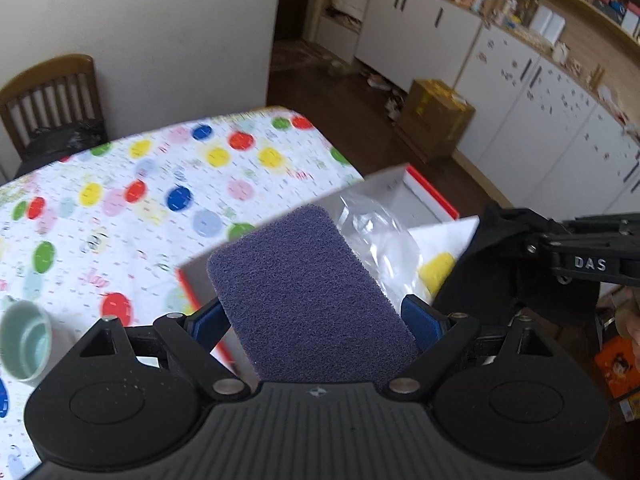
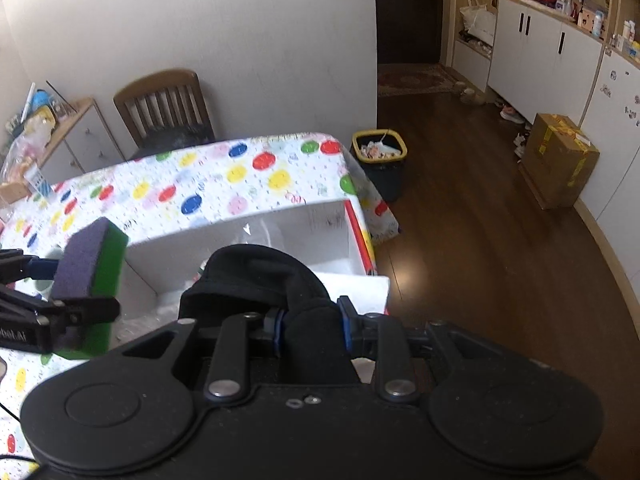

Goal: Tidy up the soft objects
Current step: 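Lift and carry the sponge and black mask with both grippers over the shoebox, then lower the sponge and mask into the box and open both grippers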

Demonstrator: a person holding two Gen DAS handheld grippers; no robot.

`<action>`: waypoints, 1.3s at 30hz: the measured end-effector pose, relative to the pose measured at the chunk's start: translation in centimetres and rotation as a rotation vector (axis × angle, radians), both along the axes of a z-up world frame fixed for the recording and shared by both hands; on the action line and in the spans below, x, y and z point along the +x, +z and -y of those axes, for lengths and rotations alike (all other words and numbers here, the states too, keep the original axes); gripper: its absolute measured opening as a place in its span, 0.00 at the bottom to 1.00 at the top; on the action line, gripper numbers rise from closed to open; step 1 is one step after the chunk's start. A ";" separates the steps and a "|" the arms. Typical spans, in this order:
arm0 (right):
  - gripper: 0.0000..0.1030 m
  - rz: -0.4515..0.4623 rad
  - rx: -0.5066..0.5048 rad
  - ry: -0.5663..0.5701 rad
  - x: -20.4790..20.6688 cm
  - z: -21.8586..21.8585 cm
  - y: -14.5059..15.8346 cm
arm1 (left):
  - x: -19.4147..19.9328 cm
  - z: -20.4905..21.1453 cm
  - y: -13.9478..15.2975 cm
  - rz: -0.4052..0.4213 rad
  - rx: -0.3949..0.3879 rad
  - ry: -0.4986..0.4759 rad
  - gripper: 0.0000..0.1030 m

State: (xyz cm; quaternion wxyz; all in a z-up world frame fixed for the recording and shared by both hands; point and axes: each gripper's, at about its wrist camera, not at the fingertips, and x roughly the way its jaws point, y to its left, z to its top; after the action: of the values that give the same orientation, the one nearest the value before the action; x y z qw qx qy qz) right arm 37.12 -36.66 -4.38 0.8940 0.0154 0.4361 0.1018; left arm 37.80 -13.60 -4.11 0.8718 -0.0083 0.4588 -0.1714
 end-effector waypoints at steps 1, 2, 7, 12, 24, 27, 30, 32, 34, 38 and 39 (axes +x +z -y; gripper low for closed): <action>0.24 -0.006 -0.003 0.000 0.2 -0.1 -0.5 | 0.2 0.5 -0.5 -0.009 0.005 -0.007 0.89; 0.24 -0.009 -0.005 0.001 0.4 -0.1 -0.8 | 0.3 1.1 -0.9 -0.015 0.012 -0.015 0.89; 0.24 -0.003 -0.006 0.009 1.6 -0.9 -2.2 | 0.5 3.2 -2.9 -0.028 0.055 -0.058 0.89; 0.24 0.009 -0.011 0.016 2.5 -1.6 -3.2 | 1.1 3.9 -4.3 -0.055 0.073 -0.061 0.89; 0.28 -0.004 -0.016 0.022 3.5 -1.9 -4.7 | 1.5 4.0 -6.8 -0.081 0.095 -0.034 0.90; 0.34 -0.010 -0.019 0.041 3.4 -1.9 -4.5 | 1.5 4.1 -7.0 -0.076 0.097 -0.028 0.90; 0.42 -0.008 -0.027 0.063 3.1 -2.2 -4.3 | 1.5 3.9 -7.3 -0.073 0.085 -0.014 0.91; 0.49 -0.005 -0.034 0.084 2.9 -2.4 -4.2 | 1.6 3.6 -7.4 -0.074 0.068 -0.003 0.91; 0.54 0.005 -0.043 0.100 2.5 -2.6 -4.0 | 1.6 3.7 -7.4 -0.077 0.057 0.005 0.91; 0.62 0.020 -0.057 0.136 2.0 -3.0 -3.7 | 1.3 3.5 -7.3 -0.070 0.043 0.014 0.91; 0.62 0.022 -0.057 0.142 1.8 -3.0 -3.6 | 1.2 3.4 -7.3 -0.069 0.042 0.015 0.91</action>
State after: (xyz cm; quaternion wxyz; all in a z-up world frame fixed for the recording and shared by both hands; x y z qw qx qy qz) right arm 38.95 -33.64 -8.02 0.8893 -0.0421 0.4290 0.1529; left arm 39.01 -16.97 -11.40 0.8566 0.0004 0.4922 -0.1546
